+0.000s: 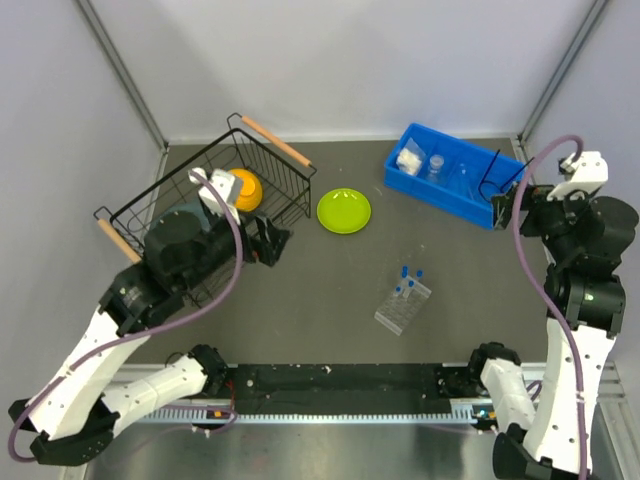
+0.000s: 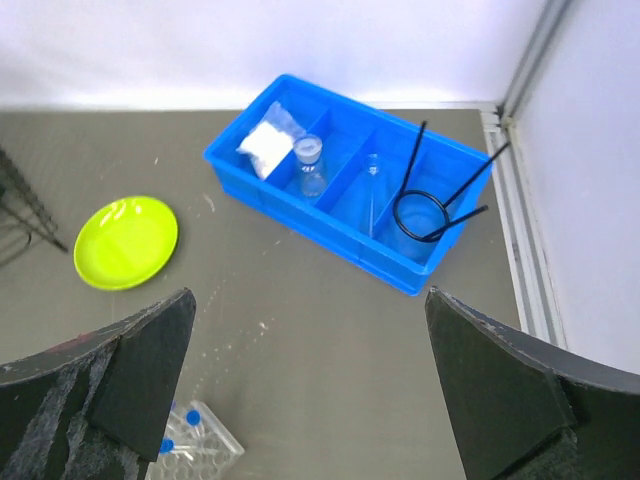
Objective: Organize the chemistry lab equipment
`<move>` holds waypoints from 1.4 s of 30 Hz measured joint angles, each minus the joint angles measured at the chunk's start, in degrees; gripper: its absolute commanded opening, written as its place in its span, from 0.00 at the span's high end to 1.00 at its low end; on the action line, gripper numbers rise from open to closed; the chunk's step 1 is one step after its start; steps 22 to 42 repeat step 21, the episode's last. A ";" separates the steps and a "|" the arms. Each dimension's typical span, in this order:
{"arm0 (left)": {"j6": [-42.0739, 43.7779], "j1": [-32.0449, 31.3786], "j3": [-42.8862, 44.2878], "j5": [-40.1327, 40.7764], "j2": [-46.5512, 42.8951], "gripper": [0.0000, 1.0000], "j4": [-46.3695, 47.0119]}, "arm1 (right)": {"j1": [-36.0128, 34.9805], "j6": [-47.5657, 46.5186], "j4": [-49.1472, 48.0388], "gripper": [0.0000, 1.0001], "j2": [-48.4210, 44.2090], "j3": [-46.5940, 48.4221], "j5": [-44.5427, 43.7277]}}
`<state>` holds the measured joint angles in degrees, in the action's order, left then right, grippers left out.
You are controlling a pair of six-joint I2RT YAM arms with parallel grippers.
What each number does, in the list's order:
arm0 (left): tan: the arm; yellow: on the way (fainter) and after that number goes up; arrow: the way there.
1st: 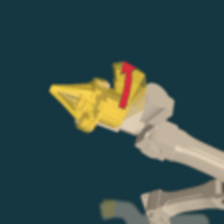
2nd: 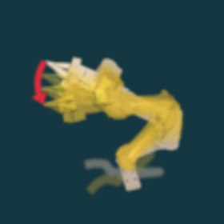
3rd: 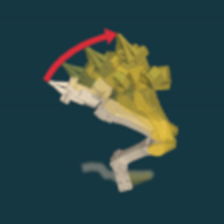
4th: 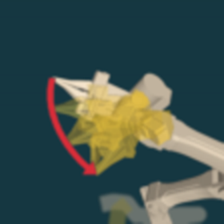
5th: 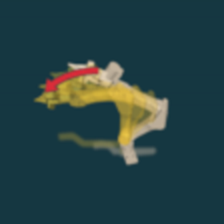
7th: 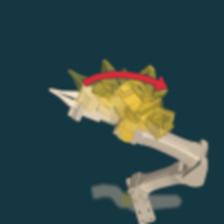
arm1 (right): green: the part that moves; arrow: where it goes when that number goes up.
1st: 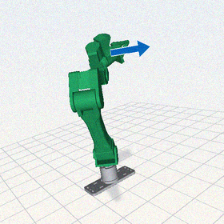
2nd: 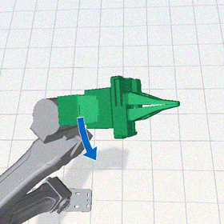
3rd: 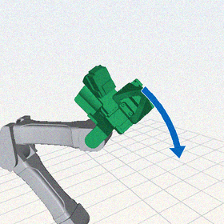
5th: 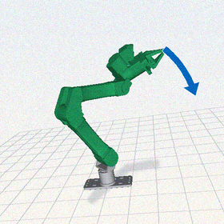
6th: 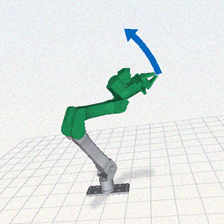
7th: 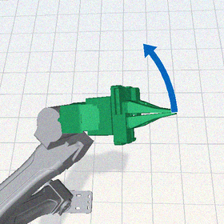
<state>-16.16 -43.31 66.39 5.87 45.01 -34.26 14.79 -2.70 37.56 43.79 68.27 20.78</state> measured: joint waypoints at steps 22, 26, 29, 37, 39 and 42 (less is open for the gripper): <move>4.07 2.67 11.30 3.28 -4.55 0.01 -9.75 | 0.00 10.27 2.16 0.01 -3.61 4.28 -7.28; 4.07 2.67 11.30 3.28 -4.55 0.01 -9.75 | 0.00 10.27 2.16 0.01 -3.61 4.28 -7.28; 4.07 2.67 11.30 3.28 -4.55 0.01 -9.75 | 0.00 10.27 2.16 0.01 -3.61 4.28 -7.28; 4.07 2.67 11.30 3.28 -4.55 0.01 -9.75 | 0.00 10.27 2.16 0.01 -3.61 4.28 -7.28; 4.07 2.67 11.30 3.28 -4.55 0.01 -9.75 | 0.00 10.27 2.16 0.01 -3.61 4.28 -7.28; 4.07 2.67 11.30 3.28 -4.55 0.01 -9.75 | 0.00 10.27 2.16 0.01 -3.61 4.28 -7.28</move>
